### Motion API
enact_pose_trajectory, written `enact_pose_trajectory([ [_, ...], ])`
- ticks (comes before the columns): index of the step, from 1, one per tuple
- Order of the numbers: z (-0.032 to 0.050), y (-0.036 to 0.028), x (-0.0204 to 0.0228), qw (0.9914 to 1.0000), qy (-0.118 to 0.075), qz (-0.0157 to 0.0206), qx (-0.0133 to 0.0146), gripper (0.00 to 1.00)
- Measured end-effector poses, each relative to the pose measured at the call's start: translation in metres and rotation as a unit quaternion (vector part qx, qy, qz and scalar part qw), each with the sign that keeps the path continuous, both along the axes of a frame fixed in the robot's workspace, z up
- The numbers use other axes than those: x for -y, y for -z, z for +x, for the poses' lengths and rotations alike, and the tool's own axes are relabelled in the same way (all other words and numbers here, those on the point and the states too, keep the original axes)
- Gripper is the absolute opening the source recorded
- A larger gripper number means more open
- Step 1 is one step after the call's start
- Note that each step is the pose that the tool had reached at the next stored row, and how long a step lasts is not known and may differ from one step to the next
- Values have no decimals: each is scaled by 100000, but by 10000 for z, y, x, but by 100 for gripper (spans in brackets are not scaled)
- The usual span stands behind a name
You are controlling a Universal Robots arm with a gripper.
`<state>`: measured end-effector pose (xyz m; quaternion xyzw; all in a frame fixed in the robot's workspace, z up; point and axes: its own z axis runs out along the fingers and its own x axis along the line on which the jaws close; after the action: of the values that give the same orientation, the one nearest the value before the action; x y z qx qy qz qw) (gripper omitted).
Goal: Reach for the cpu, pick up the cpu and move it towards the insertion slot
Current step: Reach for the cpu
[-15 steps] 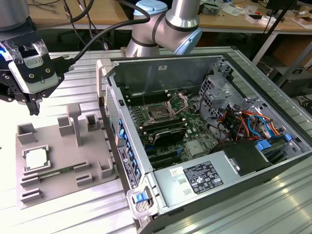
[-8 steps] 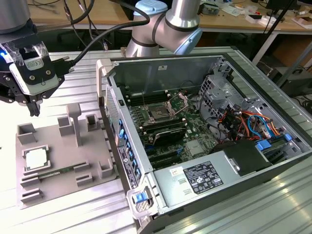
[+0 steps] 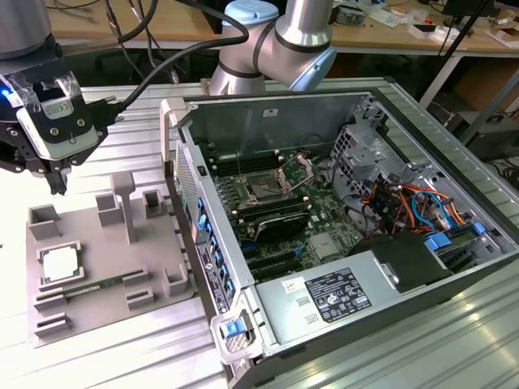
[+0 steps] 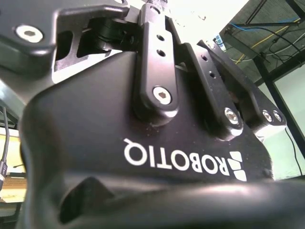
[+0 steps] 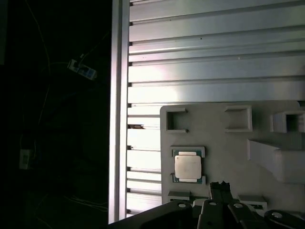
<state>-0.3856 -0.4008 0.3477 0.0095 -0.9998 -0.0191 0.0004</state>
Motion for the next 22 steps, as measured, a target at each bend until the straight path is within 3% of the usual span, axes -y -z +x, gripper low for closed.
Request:
enact_pose_trajectory([
  [22,0,78,0,100000,-3,-2,0,11],
])
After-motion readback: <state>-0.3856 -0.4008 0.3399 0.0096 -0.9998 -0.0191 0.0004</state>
